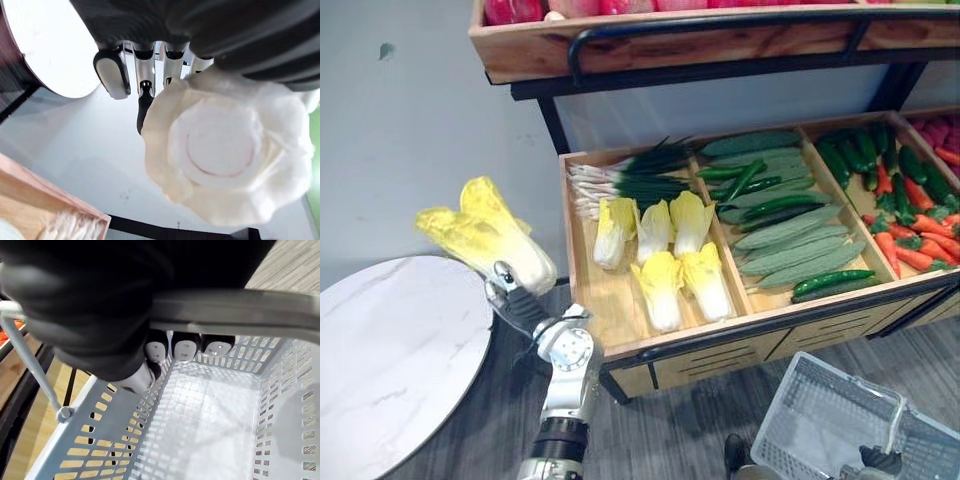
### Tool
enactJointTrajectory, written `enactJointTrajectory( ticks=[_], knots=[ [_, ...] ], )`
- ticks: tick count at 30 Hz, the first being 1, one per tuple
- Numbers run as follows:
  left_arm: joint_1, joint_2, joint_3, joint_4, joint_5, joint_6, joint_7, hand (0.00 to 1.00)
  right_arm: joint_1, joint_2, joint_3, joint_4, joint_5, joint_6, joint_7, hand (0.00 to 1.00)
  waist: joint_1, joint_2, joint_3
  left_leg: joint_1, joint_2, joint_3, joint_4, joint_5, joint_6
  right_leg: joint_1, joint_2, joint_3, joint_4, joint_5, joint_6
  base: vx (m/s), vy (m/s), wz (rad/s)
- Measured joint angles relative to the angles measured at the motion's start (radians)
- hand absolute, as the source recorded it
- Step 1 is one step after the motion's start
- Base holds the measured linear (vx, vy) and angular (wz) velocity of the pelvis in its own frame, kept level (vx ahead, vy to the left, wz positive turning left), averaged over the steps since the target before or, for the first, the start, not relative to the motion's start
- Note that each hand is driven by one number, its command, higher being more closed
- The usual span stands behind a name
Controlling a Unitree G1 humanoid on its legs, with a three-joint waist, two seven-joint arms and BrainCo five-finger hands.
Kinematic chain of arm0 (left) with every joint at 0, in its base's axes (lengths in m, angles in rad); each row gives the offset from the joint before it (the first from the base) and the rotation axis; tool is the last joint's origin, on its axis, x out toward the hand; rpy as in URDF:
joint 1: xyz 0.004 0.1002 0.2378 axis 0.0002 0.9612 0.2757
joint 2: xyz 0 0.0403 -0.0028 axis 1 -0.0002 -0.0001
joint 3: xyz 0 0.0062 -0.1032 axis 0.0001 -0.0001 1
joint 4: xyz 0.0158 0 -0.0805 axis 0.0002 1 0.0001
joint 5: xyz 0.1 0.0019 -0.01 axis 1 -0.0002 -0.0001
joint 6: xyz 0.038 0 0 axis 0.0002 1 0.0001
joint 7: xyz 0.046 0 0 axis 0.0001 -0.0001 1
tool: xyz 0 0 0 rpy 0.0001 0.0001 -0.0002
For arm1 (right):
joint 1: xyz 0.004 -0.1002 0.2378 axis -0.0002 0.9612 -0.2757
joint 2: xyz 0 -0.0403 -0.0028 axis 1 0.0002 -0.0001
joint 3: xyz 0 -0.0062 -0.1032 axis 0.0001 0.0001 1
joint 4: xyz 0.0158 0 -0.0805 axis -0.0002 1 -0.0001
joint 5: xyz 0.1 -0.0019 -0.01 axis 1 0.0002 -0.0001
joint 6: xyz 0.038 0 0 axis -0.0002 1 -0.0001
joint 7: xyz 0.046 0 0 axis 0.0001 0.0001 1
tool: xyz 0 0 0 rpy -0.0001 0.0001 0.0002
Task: Pick vegetable in the basket
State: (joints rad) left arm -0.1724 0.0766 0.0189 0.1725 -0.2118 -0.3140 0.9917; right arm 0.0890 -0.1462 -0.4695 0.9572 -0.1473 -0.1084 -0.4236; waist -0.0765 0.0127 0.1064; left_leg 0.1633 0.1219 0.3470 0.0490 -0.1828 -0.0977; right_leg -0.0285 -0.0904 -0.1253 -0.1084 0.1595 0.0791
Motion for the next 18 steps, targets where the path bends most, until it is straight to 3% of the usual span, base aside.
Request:
enactJointTrajectory(
  ticks=[5, 10, 12, 17, 18],
  knots=[
    [0.000, 0.011, -0.082, -0.102, 0.071, 0.025, -0.076, 1.00, 0.021, 0.002, -0.002, -0.026, -0.041, -0.005, 0.001, 1.00, 0.002, -0.008, -0.008, 0.013, -0.006, 0.026, -0.008, -0.002, 0.002, -0.001, 0.000, 0.028, 0.000, 0.004, 0.005, -0.03, -0.005, -0.14],
    [0.000, 0.052, -0.194, -0.186, 0.149, 0.037, -0.233, 1.00, 0.065, -0.014, 0.032, -0.167, -0.135, -0.034, 0.043, 1.00, -0.002, -0.008, -0.013, 0.011, 0.005, 0.092, 0.047, -0.051, 0.004, -0.015, 0.013, 0.101, 0.001, 0.016, 0.013, -0.06, -0.014, -0.43],
    [0.000, 0.081, -0.222, -0.202, 0.150, 0.037, -0.302, 1.00, 0.091, -0.062, 0.066, -0.241, -0.171, -0.063, 0.079, 1.00, -0.007, -0.008, -0.020, 0.014, 0.008, 0.135, 0.067, -0.070, 0.003, -0.026, 0.021, 0.140, 0.001, 0.021, 0.015, -0.05, -0.007, -0.54],
    [0.003, 0.133, -0.244, -0.238, 0.150, 0.037, -0.391, 1.00, 0.121, -0.162, 0.114, -0.373, -0.222, -0.110, 0.169, 1.00, -0.029, -0.021, -0.027, 0.029, 0.007, 0.195, 0.082, -0.089, 0.001, -0.047, 0.033, 0.198, 0.013, 0.027, 0.022, -0.03, -0.004, -0.39],
    [0.013, 0.151, -0.250, -0.257, 0.150, 0.033, -0.424, 1.00, 0.135, -0.191, 0.139, -0.423, -0.241, -0.123, 0.221, 1.00, -0.029, -0.028, -0.030, 0.036, 0.007, 0.218, 0.087, -0.092, 0.001, -0.054, 0.039, 0.219, 0.022, 0.028, 0.022, -0.04, -0.010, -0.41]
  ],
)
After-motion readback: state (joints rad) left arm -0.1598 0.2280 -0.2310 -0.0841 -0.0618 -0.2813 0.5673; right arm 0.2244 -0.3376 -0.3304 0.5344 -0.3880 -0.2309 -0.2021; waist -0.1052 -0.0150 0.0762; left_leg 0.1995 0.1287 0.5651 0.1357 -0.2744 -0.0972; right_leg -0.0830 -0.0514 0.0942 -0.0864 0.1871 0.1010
